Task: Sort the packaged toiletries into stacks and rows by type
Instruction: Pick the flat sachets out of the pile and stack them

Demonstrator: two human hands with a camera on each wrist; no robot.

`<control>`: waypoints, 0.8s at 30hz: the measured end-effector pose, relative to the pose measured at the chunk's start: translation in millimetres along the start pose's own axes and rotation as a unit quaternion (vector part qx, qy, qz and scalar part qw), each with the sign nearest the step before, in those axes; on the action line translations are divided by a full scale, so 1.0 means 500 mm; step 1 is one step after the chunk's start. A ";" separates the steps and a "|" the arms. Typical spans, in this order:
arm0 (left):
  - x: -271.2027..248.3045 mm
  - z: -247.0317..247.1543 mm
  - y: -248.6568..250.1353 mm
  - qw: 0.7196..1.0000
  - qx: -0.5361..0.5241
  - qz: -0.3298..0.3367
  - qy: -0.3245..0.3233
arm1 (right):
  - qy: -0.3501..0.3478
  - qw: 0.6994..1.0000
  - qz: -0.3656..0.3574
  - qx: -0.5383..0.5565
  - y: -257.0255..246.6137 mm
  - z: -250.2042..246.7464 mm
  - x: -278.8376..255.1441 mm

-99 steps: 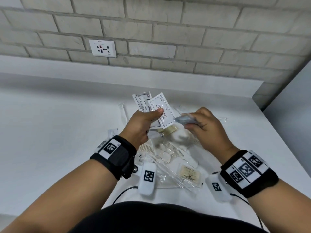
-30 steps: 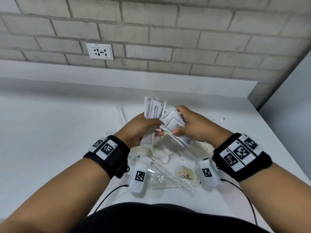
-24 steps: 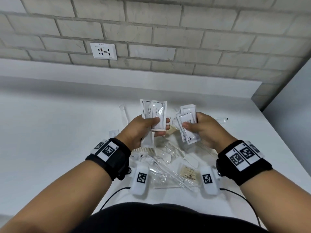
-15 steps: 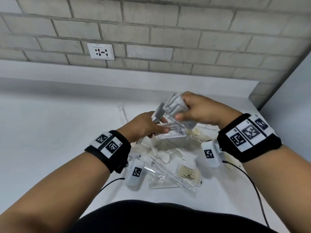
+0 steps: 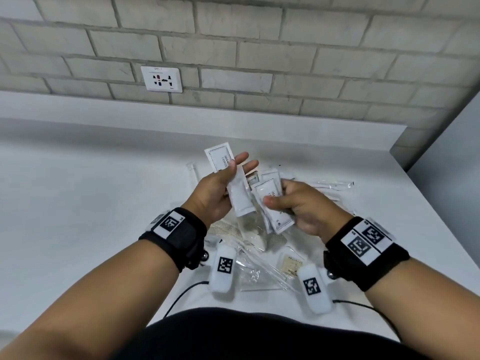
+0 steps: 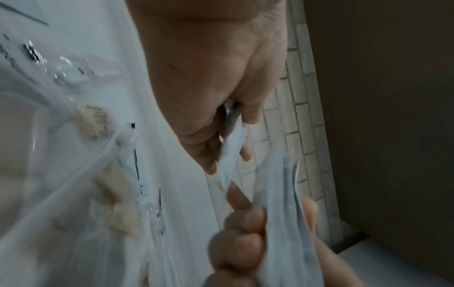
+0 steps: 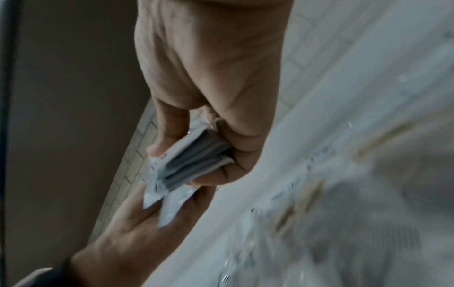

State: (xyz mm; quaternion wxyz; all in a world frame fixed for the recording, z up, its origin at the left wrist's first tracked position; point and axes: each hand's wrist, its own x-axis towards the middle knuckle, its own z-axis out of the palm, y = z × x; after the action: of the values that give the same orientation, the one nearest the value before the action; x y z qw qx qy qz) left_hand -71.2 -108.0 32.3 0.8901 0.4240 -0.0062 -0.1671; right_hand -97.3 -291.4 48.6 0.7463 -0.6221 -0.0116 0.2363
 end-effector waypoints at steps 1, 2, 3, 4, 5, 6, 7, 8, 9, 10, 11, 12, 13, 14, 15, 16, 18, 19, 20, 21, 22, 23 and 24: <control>-0.001 0.010 -0.005 1.000 0.003 0.004 -0.007 | -0.014 0.999 0.023 0.030 0.011 0.010 -0.003; -0.003 0.020 -0.010 1.000 0.007 0.008 -0.016 | -0.024 0.998 0.036 0.042 0.020 0.021 -0.004; -0.004 0.029 -0.016 1.000 0.010 0.010 -0.027 | -0.029 0.998 0.040 0.042 0.027 0.030 -0.005; -0.004 0.036 -0.022 0.999 0.016 0.012 -0.031 | -0.024 0.998 0.041 0.037 0.031 0.035 -0.004; -0.004 0.041 -0.028 0.999 0.025 0.017 -0.029 | -0.017 0.999 0.040 0.022 0.030 0.038 -0.004; -0.004 0.044 -0.031 0.999 0.030 0.026 -0.015 | -0.006 0.999 0.032 -0.009 0.027 0.037 -0.003; -0.003 0.045 -0.030 0.999 0.029 0.035 0.005 | 0.011 0.998 0.015 -0.062 0.022 0.032 -0.004; -0.002 0.043 -0.027 0.998 0.020 0.045 0.029 | 0.036 0.991 -0.006 -0.128 0.015 0.024 -0.006; 0.001 0.038 -0.021 0.997 0.014 0.054 0.053 | 0.065 0.979 -0.032 -0.192 0.008 0.017 -0.010; 0.002 0.032 -0.014 0.995 0.013 0.057 0.075 | 0.096 0.964 -0.062 -0.238 -0.001 0.009 -0.013; 0.004 0.027 -0.006 0.994 0.023 0.049 0.095 | 0.124 0.951 -0.102 -0.265 -0.010 0.003 -0.016; 0.001 0.026 0.001 0.993 0.041 0.022 0.111 | 0.146 0.937 -0.150 -0.281 -0.018 -0.003 -0.017; -0.003 0.029 0.007 0.991 0.068 -0.021 0.111 | 0.165 0.915 -0.205 -0.307 -0.025 -0.008 -0.018; -0.010 0.035 0.011 0.988 0.099 -0.071 0.091 | 0.180 0.878 -0.267 -0.354 -0.032 -0.014 -0.017; -0.017 0.041 0.015 0.984 0.123 -0.112 0.058 | 0.184 0.823 -0.331 -0.423 -0.039 -0.019 -0.017; -0.022 0.049 0.017 0.981 0.135 -0.136 0.030 | 0.177 0.756 -0.388 -0.497 -0.043 -0.025 -0.017; -0.029 0.061 0.018 0.983 0.116 -0.139 0.009 | 0.159 0.645 -0.454 -0.594 -0.045 -0.043 -0.016; -0.029 0.063 0.018 0.987 0.106 -0.124 0.016 | 0.159 0.627 -0.462 -0.607 -0.042 -0.052 -0.017; -0.028 0.062 0.017 0.989 0.103 -0.101 0.028 | 0.170 0.634 -0.455 -0.602 -0.035 -0.061 -0.016; -0.026 0.059 0.016 0.990 0.111 -0.075 0.040 | 0.188 0.657 -0.440 -0.582 -0.028 -0.066 -0.017; -0.025 0.055 0.015 0.990 0.126 -0.048 0.048 | 0.205 0.694 -0.416 -0.550 -0.018 -0.072 -0.018; -0.025 0.051 0.014 0.987 0.146 -0.026 0.055 | 0.217 0.738 -0.383 -0.512 -0.011 -0.074 -0.022; -0.025 0.046 0.012 0.985 0.164 -0.007 0.061 | 0.222 0.786 -0.335 -0.469 -0.006 -0.074 -0.027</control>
State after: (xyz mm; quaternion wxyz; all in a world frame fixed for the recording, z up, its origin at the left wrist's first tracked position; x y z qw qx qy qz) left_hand -84.8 -117.8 53.4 0.8059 0.5738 0.0234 -0.1438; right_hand -96.5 -330.8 46.8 0.3766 -0.8881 -0.1625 -0.2077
